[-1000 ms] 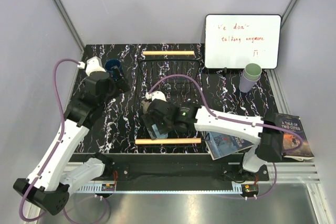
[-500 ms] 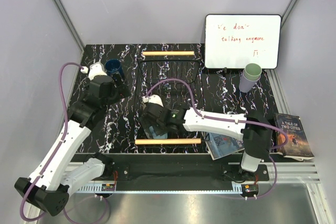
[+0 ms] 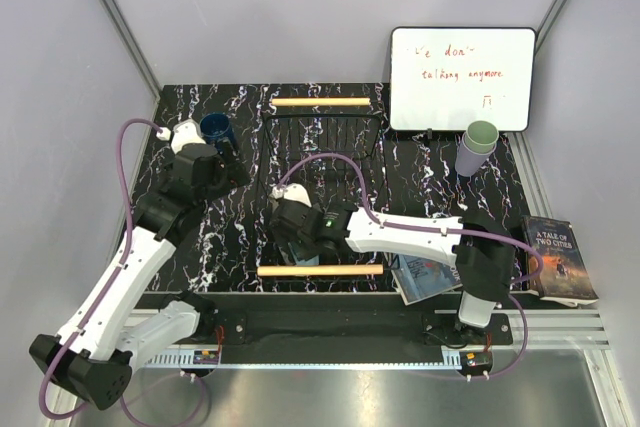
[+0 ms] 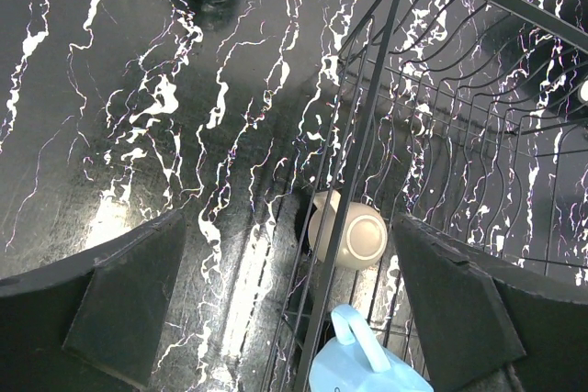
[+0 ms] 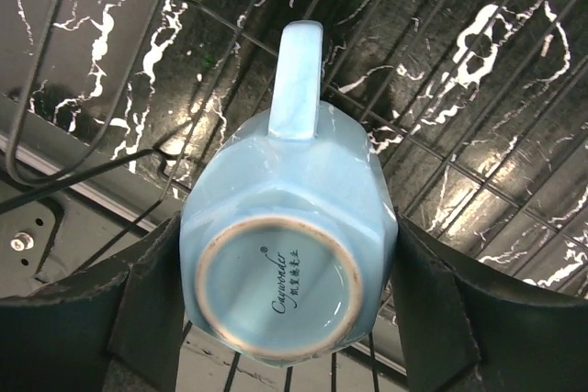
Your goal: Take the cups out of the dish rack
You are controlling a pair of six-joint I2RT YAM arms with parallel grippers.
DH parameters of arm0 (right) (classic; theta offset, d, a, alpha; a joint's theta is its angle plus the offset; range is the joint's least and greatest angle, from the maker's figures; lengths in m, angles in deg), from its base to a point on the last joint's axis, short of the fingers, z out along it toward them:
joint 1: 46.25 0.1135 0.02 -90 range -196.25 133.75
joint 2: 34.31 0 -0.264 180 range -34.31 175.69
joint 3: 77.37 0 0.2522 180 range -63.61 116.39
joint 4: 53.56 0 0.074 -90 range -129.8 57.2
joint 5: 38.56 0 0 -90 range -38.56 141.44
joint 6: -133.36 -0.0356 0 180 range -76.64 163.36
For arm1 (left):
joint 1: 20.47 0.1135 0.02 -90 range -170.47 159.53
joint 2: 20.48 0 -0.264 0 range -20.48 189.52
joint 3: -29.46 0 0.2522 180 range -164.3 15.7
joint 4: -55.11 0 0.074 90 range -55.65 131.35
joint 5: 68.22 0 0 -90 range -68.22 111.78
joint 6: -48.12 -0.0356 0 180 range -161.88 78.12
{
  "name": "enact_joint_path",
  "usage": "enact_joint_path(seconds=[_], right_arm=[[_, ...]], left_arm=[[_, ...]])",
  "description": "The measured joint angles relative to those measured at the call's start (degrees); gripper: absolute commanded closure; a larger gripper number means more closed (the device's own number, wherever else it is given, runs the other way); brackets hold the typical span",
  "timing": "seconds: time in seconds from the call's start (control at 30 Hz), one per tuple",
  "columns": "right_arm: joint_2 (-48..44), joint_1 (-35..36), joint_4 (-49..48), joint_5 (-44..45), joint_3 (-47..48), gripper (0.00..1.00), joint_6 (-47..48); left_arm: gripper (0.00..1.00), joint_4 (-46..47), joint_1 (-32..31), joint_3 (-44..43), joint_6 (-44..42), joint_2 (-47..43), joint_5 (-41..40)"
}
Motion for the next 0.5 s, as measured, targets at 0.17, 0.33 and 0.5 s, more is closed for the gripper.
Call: enact_joint_path(seconds=[0.17,0.33,0.5], right_arm=[[-1.18,0.02,1.57,1.77,-0.52,1.0,-0.04],[-5.55,0.02,6.36,5.18,1.14,1.0,1.22],[-13.29,-1.14,8.22,9.4,7.69,1.0,4.24]], left_arm=[[0.01,0.04,0.0,0.0,0.0,0.04,0.0],[0.01,0.42,0.0,0.0,0.0,0.57,0.02],[0.01,1.44,0.0,-0.02,0.0,2.12,0.44]])
